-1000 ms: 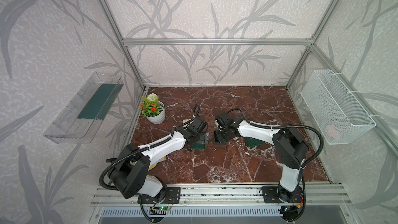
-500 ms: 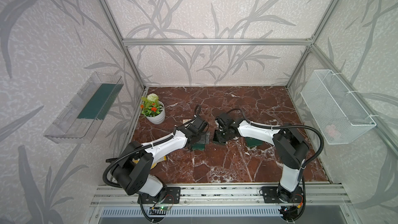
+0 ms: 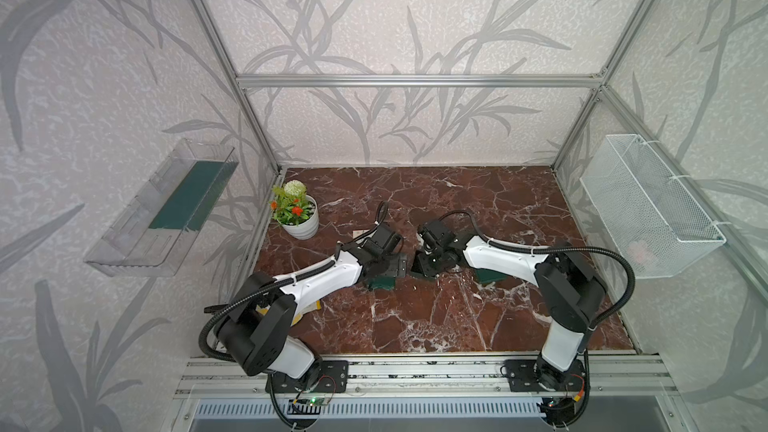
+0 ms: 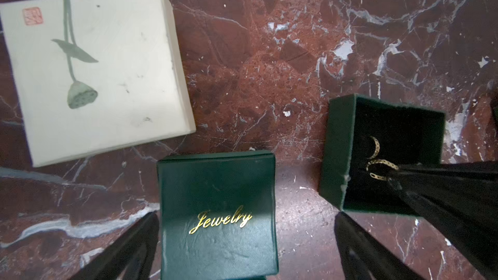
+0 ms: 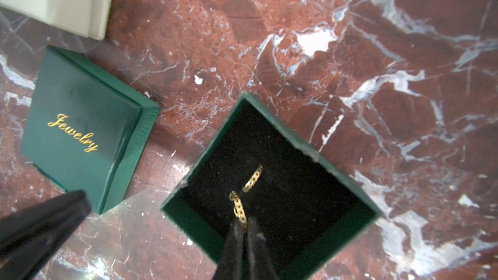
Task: Take the rings out of the lift-off lid box
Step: Take out the ring from the jewelry box.
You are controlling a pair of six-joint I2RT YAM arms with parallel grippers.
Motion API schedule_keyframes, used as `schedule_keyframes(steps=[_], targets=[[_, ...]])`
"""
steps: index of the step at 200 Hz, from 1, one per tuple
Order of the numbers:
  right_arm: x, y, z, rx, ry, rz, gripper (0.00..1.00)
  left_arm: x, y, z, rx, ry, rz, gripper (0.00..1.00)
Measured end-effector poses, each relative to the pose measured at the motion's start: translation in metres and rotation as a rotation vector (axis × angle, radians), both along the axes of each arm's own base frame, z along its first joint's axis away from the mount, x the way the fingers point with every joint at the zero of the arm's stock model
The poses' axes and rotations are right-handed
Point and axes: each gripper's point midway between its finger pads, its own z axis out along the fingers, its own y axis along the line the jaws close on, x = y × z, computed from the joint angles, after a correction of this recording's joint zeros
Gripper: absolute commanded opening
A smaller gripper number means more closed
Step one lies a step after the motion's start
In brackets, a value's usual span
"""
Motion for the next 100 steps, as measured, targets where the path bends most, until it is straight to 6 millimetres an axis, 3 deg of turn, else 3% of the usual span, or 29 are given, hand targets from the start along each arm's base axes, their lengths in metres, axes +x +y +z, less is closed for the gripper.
schedule_keyframes(steps=[66, 100], targets=[[0.002, -0.005, 0.024, 0.042, -0.09, -0.027, 0.02, -0.001, -0.002, 0.0, -0.011, 0.006, -0.004, 0.98], [0.009, -0.02, 0.051, 0.042, -0.156, -0.09, 0.01, 0.0, -0.004, 0.005, -0.026, -0.005, -0.011, 0.98]])
